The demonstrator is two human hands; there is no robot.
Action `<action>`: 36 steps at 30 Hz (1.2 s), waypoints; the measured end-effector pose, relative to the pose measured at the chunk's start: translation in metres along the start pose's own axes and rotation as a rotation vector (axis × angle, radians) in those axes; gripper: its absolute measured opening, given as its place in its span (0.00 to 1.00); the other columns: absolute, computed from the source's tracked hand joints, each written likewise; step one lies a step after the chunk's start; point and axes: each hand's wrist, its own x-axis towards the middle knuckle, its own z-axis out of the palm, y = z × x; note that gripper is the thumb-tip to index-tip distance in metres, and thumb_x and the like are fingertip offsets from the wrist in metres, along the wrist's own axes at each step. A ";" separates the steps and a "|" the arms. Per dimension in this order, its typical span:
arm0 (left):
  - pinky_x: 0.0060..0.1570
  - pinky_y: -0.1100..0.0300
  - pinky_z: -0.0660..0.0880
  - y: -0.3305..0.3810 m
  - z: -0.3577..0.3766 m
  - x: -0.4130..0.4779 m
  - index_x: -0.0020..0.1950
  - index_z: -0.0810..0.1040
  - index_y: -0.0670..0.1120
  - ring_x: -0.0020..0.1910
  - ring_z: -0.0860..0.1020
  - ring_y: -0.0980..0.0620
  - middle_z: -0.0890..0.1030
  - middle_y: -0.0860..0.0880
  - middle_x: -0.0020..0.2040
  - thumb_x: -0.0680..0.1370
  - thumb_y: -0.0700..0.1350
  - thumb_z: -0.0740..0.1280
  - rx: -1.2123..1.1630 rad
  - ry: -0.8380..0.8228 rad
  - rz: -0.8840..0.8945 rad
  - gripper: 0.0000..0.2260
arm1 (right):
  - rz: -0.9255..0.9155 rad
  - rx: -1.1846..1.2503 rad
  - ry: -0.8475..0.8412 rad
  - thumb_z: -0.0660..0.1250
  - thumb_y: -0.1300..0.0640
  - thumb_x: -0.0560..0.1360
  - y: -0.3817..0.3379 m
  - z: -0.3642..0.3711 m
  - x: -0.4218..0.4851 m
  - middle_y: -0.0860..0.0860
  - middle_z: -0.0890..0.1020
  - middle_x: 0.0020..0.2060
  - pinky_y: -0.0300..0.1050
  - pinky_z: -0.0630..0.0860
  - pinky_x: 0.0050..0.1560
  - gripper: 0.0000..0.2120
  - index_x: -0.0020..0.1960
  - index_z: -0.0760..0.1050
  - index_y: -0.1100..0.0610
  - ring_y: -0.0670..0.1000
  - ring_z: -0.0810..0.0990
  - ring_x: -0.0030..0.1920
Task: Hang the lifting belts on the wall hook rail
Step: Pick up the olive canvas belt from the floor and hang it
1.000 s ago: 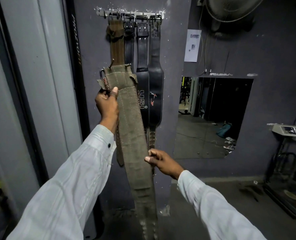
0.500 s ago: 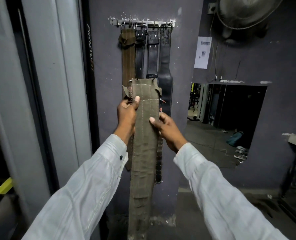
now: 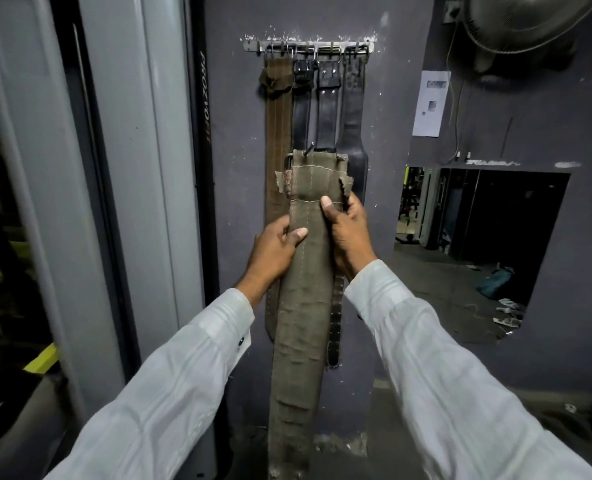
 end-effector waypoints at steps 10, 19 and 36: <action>0.52 0.58 0.80 -0.030 -0.004 -0.023 0.62 0.76 0.53 0.51 0.83 0.57 0.84 0.51 0.55 0.79 0.41 0.67 -0.067 -0.171 -0.039 0.13 | -0.030 -0.019 0.058 0.67 0.65 0.77 -0.002 0.003 0.010 0.57 0.84 0.52 0.62 0.76 0.64 0.09 0.55 0.78 0.55 0.55 0.82 0.53; 0.59 0.51 0.79 -0.052 0.006 -0.048 0.59 0.74 0.57 0.52 0.83 0.56 0.84 0.53 0.54 0.78 0.42 0.68 0.036 -0.198 -0.071 0.13 | -0.042 -0.008 0.109 0.65 0.66 0.78 -0.006 0.001 0.019 0.54 0.84 0.49 0.50 0.81 0.56 0.10 0.56 0.77 0.57 0.51 0.83 0.50; 0.64 0.52 0.76 -0.104 0.025 -0.090 0.67 0.71 0.56 0.60 0.80 0.53 0.82 0.53 0.62 0.76 0.56 0.67 0.198 -0.291 -0.181 0.20 | 0.041 0.045 0.202 0.66 0.66 0.77 -0.008 -0.004 0.031 0.56 0.84 0.48 0.59 0.79 0.59 0.08 0.51 0.77 0.54 0.54 0.82 0.49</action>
